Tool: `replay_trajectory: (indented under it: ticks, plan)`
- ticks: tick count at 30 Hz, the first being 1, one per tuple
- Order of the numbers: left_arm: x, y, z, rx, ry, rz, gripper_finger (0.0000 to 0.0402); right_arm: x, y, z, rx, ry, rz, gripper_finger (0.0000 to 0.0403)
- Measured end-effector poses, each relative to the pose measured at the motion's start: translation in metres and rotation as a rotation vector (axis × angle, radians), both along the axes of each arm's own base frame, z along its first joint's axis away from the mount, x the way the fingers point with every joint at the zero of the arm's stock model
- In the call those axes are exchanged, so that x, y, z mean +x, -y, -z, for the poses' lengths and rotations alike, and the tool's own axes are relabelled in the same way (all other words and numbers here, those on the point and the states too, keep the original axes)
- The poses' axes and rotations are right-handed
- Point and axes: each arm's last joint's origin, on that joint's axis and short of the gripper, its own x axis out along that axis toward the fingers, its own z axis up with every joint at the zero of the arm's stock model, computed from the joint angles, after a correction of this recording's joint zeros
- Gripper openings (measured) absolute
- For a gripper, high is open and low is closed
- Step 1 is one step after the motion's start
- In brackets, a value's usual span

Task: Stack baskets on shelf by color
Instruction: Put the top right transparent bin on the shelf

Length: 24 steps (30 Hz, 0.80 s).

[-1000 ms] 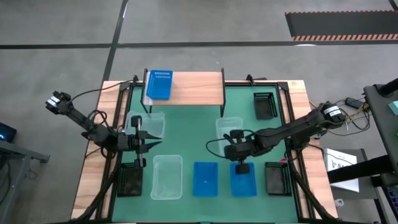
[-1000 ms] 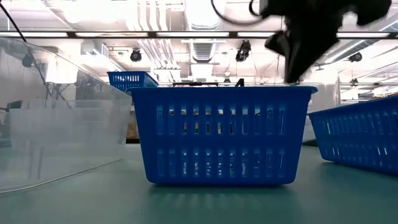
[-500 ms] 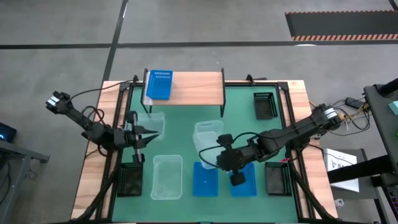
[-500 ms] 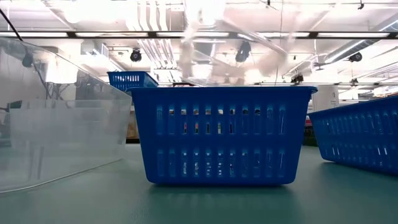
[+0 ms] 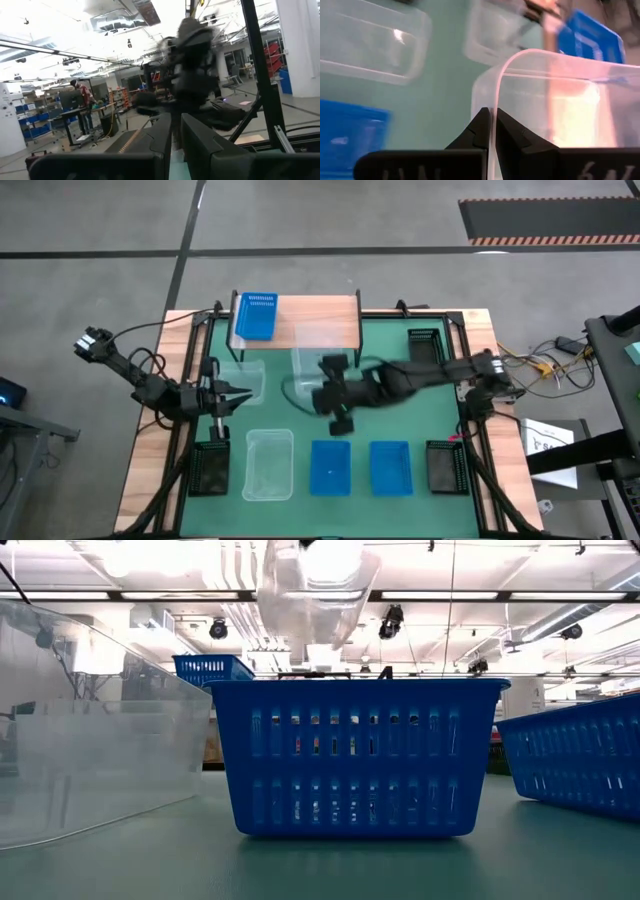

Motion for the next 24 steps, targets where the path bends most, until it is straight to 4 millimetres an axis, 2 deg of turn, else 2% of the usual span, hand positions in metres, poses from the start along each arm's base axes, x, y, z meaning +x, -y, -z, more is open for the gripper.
replay_trajectory:
  ticks: [7,13,19,24]
  plan:
    - [-0.002,-0.001,-0.001,-0.005,0.009,0.000,0.0026,0.022,0.079,0.002,-0.066,-0.129,0.096,0.0008]
    - [-0.003,-0.002,-0.002,0.002,0.012,-0.003,0.0026,0.025,0.144,0.010,0.044,-0.176,0.101,0.0008]
    - [-0.003,-0.002,-0.002,0.015,0.013,-0.007,0.0026,0.018,0.184,0.019,0.083,-0.220,0.131,0.0008]
    - [-0.003,-0.002,-0.002,0.015,0.013,-0.007,0.0026,0.010,0.196,0.019,0.117,-0.238,0.147,0.0008]
